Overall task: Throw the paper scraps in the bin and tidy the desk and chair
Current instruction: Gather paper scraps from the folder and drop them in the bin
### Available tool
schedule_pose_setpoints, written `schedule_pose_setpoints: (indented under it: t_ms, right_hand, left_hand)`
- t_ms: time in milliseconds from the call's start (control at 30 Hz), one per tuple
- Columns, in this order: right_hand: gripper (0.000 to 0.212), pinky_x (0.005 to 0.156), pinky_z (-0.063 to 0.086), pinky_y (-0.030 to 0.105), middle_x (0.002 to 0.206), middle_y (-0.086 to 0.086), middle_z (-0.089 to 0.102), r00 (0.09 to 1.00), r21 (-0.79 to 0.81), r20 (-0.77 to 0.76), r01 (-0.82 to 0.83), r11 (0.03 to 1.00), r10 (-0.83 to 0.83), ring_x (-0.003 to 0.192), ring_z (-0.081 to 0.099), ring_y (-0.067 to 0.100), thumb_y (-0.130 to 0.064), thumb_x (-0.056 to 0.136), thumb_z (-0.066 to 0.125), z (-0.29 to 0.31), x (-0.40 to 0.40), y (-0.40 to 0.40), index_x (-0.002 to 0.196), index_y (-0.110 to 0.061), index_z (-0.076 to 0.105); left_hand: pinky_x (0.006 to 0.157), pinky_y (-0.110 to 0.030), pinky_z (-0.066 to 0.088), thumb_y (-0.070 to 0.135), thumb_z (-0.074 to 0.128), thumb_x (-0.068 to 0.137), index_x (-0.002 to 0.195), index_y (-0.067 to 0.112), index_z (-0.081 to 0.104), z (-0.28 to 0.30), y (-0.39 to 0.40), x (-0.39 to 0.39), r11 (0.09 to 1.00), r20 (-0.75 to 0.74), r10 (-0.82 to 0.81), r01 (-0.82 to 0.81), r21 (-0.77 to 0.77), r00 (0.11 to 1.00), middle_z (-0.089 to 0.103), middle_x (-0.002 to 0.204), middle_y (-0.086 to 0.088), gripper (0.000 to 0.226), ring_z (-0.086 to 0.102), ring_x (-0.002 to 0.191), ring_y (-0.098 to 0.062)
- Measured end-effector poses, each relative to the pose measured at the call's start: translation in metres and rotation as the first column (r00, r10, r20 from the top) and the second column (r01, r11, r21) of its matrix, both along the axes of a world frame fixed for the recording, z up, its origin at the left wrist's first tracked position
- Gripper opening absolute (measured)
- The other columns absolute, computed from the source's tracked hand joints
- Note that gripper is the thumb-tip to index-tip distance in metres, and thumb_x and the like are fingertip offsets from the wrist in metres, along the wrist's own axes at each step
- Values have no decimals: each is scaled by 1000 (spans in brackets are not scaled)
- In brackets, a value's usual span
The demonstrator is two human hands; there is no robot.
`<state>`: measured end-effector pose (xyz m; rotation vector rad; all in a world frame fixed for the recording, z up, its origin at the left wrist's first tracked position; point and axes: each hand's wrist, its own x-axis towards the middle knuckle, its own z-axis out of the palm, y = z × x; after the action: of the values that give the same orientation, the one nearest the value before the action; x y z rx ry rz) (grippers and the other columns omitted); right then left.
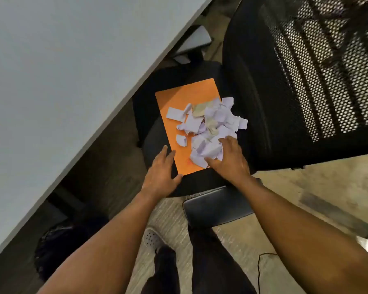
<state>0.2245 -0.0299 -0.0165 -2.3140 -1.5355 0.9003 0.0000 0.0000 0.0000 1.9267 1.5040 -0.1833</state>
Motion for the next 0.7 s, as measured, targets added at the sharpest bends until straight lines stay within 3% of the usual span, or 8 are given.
schedule_pose_setpoints:
  t_ms: [267, 400, 533, 700]
  right_hand:
    - [109, 100, 41, 54, 160, 5, 9, 994, -86, 94, 70, 994, -62, 141, 22, 34, -70, 65, 70, -40, 22, 35, 148, -25, 15]
    - [117, 102, 37, 57, 160, 2, -2, 995, -217, 104, 30, 976, -7, 141, 18, 36, -80, 59, 63, -61, 24, 36, 148, -34, 4]
    - [105, 101, 40, 53, 159, 6, 5, 995, -191, 90, 67, 979, -51, 136, 26, 39, -68, 64, 67, -76, 20, 40, 147, -36, 11]
    - [92, 92, 45, 42, 150, 9, 21, 990, -62, 62, 132, 989, -128, 124, 36, 38, -49, 69, 75, -85, 19, 51, 145, -33, 26]
  left_hand:
    - [105, -52, 42, 51, 76, 75, 151, 40, 16, -37, 31, 52, 992, 9, -124, 124, 24, 992, 14, 162, -5, 97, 24, 145, -30]
    - [102, -51, 46, 53, 79, 69, 149, 43, 16, -66, 26, 72, 976, -8, -218, 218, 20, 976, 5, 163, -7, 102, 19, 145, -30]
    - [97, -48, 46, 48, 77, 74, 149, 40, 22, -86, 26, 89, 976, 13, -211, 210, 57, 977, 4, 163, -11, 93, 22, 142, -34]
    - [81, -45, 52, 36, 76, 72, 143, 33, 32, -95, 45, 103, 966, -42, -223, 227, 120, 974, 23, 155, -13, 84, 38, 125, -37]
